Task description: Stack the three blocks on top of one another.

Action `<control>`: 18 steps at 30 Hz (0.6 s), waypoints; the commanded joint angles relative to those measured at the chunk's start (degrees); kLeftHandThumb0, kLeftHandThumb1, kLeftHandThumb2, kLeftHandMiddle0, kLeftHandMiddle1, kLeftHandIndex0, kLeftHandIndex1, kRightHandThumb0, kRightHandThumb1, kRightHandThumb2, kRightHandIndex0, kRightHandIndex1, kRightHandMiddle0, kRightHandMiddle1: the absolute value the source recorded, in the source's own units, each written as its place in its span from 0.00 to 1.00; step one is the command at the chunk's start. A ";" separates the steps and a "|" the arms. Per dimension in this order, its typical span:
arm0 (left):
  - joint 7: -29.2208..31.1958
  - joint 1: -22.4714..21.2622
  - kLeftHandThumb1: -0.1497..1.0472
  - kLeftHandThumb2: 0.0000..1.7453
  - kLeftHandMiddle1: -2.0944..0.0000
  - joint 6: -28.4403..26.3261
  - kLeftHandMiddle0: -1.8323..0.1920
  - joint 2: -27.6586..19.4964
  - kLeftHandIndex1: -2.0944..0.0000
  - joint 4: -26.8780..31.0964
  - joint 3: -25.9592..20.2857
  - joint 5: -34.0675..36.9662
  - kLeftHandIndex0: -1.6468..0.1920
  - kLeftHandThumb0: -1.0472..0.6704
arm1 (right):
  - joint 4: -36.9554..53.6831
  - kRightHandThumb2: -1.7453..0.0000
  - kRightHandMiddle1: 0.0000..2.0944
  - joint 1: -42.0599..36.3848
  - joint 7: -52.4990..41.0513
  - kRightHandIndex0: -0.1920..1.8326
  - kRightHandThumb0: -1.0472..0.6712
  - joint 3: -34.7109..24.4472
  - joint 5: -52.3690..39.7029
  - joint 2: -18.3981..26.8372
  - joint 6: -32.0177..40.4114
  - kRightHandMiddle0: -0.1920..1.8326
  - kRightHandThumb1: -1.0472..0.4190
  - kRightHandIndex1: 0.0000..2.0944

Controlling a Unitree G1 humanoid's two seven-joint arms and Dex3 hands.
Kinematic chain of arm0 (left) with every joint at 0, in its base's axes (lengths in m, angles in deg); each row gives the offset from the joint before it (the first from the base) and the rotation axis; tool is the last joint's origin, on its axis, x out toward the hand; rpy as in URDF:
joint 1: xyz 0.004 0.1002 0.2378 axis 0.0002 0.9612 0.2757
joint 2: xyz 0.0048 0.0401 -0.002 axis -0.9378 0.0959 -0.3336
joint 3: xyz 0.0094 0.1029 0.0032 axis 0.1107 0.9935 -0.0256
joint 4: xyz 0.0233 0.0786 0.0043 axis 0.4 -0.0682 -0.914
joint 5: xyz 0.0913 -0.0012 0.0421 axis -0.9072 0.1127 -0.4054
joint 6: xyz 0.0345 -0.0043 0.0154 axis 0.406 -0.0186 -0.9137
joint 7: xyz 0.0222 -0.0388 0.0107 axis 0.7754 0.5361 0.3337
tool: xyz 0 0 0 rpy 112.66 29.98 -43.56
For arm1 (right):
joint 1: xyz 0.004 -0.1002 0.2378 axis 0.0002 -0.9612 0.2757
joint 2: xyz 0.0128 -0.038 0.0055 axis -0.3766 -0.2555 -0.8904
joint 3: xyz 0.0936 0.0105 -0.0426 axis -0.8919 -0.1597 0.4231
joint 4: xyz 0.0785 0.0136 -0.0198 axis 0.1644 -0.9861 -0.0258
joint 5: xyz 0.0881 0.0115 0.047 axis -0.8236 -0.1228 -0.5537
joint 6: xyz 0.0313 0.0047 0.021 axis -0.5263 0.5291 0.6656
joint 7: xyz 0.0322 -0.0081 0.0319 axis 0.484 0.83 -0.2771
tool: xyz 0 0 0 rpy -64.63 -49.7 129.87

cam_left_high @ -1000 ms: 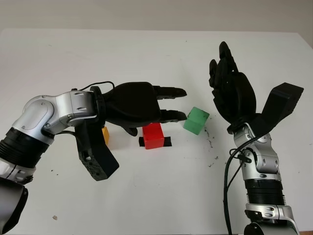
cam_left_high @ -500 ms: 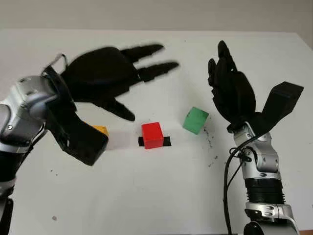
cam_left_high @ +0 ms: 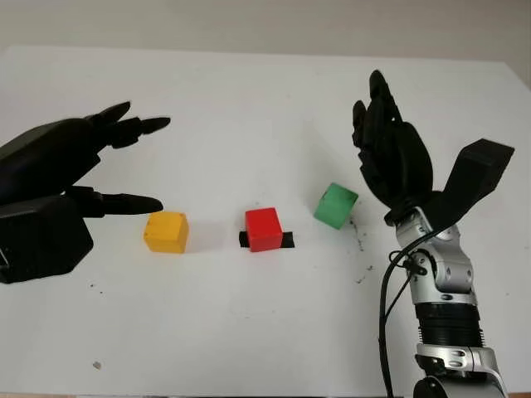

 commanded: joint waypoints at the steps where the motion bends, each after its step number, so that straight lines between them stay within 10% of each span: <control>1: 0.36 1.18 0.91 0.02 0.98 -0.32 0.94 -0.97 0.97 1.50 -0.82 -0.15 0.78 0.14 | 0.38 0.59 0.00 0.25 0.02 0.00 0.20 -0.25 -0.46 0.08 0.31 0.00 0.00 0.00; 18: -8.65 2.53 0.88 0.03 1.00 6.66 1.00 1.22 0.97 -6.61 10.00 -8.97 0.85 0.15 | 1.13 0.58 0.00 -0.14 0.26 0.00 0.21 -0.69 -0.50 0.37 0.74 0.00 0.00 0.00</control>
